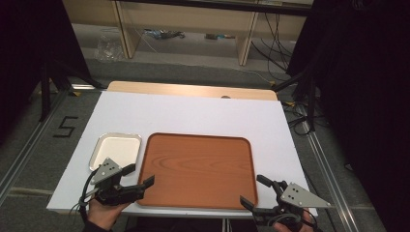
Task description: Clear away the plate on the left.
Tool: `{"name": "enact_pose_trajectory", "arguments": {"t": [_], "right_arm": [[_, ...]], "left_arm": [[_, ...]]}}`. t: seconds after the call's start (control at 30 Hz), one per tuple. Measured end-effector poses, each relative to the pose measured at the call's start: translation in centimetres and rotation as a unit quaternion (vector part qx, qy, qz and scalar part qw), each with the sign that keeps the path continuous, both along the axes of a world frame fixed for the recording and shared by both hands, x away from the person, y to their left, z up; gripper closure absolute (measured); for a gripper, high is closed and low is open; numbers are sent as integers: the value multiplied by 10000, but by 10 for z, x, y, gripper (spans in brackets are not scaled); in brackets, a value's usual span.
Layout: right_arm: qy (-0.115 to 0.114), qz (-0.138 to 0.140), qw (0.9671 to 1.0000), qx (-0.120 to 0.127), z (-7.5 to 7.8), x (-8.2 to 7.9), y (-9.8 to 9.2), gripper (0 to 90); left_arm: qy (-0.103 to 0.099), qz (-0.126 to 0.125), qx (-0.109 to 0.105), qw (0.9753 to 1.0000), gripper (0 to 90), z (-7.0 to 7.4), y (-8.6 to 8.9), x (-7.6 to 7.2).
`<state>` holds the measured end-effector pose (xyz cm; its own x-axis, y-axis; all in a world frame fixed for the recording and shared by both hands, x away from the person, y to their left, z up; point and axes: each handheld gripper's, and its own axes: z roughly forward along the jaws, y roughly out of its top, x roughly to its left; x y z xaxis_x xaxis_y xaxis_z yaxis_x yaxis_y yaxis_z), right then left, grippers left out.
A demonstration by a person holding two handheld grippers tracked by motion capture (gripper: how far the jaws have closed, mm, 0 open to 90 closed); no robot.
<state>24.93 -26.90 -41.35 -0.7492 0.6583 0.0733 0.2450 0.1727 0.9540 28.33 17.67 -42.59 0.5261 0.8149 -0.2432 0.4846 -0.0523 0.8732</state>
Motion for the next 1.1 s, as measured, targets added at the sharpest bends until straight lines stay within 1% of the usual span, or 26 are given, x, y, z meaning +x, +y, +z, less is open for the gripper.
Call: {"name": "enact_pose_trajectory", "arguments": {"t": [0.03,0.1,0.13,0.2,0.23,0.27,0.3,0.33,0.37,0.4,0.5,0.57,0.63,0.73,0.77,0.8,0.87,0.93,0.97,1.0,1.03,1.07,1.1], "right_arm": [[-7,2,10000,0,0,0,0,158],[-18,-23,10000,3,0,0,0,158],[-1,-7,10000,-11,0,0,0,158],[14,-12,10000,-21,0,0,0,158],[-12,-109,9999,-58,0,-1,0,158],[-60,-131,9999,-71,0,0,0,158],[-42,-116,9999,-64,0,0,0,158],[158,-43,9999,42,0,-2,1,158],[132,-1,9999,27,0,-1,1,157],[111,25,9999,52,-1,0,1,157],[80,44,9999,52,-1,0,2,157],[94,42,9999,39,-1,0,2,157],[-12,0,10000,-51,0,0,1,157],[1,-92,9999,-66,0,-1,0,157],[45,-47,10000,-41,0,-1,1,157],[0,-12,10000,-38,0,0,1,157],[-1,-6,10000,-44,0,0,1,158],[-1,-15,10000,-48,0,0,1,158],[-28,-88,9999,-76,0,0,0,158],[59,-94,9999,-21,0,-1,1,157],[22,-101,9999,-26,0,-1,1,158],[-30,-71,9999,-93,0,0,0,158],[-48,-71,9999,-84,0,0,0,158]], "left_arm": [[3,78,-13,10000,191,0,2,2],[-3,98,-9,10000,191,0,3,3],[27,179,15,9998,191,-1,6,6],[27,189,20,9998,190,-1,7,8],[28,257,25,9997,191,-1,9,11],[31,299,42,9995,191,-1,11,13],[34,310,66,9995,191,-1,13,14],[34,310,66,9995,191,-1,13,14],[33,401,61,9992,191,-2,15,17],[33,401,61,9992,191,-2,15,17],[20,515,133,9986,191,-3,22,23],[26,641,99,9979,191,-2,27,26],[12,744,109,9972,191,0,33,30],[30,866,62,9962,191,1,41,35],[43,912,68,9958,191,1,44,36],[45,945,65,9955,191,1,46,37],[60,964,68,9953,191,0,49,38],[89,1092,91,9939,191,-1,57,41],[105,1153,94,9932,192,-2,60,42],[117,1196,94,9927,192,-2,62,43],[123,1236,85,9922,192,-3,65,45],[141,1285,111,9916,192,-3,69,46],[153,1324,117,9910,191,-4,72,47]]}}
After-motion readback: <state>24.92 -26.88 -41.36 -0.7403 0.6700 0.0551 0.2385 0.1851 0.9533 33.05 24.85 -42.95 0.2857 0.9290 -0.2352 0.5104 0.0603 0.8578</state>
